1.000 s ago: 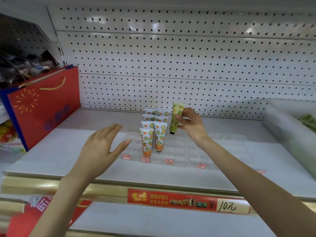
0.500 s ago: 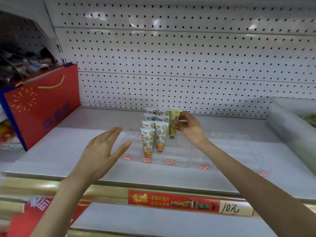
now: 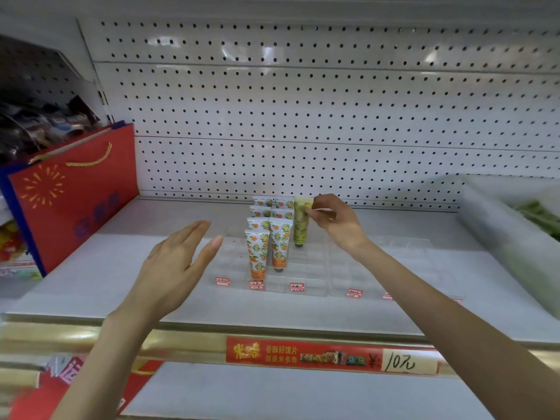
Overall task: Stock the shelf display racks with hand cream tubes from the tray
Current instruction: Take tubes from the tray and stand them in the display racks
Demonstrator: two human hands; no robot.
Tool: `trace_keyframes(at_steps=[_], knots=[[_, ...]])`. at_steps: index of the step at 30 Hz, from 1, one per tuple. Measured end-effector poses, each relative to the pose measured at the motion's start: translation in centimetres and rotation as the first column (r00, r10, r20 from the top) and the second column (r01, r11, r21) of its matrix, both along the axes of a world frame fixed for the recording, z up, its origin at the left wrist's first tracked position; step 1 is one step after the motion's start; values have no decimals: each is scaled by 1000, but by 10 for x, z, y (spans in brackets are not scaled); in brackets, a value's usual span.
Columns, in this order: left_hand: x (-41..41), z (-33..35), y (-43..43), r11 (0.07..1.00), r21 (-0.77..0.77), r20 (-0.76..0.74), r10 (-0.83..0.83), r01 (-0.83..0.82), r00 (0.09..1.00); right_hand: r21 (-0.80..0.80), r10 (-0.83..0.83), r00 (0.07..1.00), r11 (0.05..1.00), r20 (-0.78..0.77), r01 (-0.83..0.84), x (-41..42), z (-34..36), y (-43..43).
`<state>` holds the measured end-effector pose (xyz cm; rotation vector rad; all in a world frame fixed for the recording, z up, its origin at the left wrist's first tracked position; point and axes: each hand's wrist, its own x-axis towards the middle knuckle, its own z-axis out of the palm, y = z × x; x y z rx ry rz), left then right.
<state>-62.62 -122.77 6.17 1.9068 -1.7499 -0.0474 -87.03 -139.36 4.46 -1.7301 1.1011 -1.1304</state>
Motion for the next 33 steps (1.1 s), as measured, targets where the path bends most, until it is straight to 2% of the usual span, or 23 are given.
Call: trace_keyframes(at_steps=[6,11,14,16,24,28,30,33], knots=[[-13,35,-8,997,-46,73,-60,63,996,-81,-110,993,991,-47,106,-24,45,24],[-28,67,-18,981,-121,206,-126,153,970,-222,-196,941,965,-276,136,-58,79,61],[-43,78,-21,973,-132,280,-148,190,949,-347,-292,831,929,-474,128,-82,88,85],[-53,80,-20,969,-117,303,-175,219,937,-378,-352,751,914,-558,147,-99,90,102],[-106,66,-10,936,-45,326,-318,350,890,-388,-429,512,902,-744,191,-155,67,158],[-130,64,-8,928,-22,345,-343,372,874,-365,-426,522,904,-739,222,-179,61,169],[-138,63,-7,932,-57,337,-319,357,886,-333,-386,589,921,-710,202,-182,61,167],[-139,63,1,954,-57,307,-265,295,914,-270,-252,687,959,-682,84,-167,62,157]])
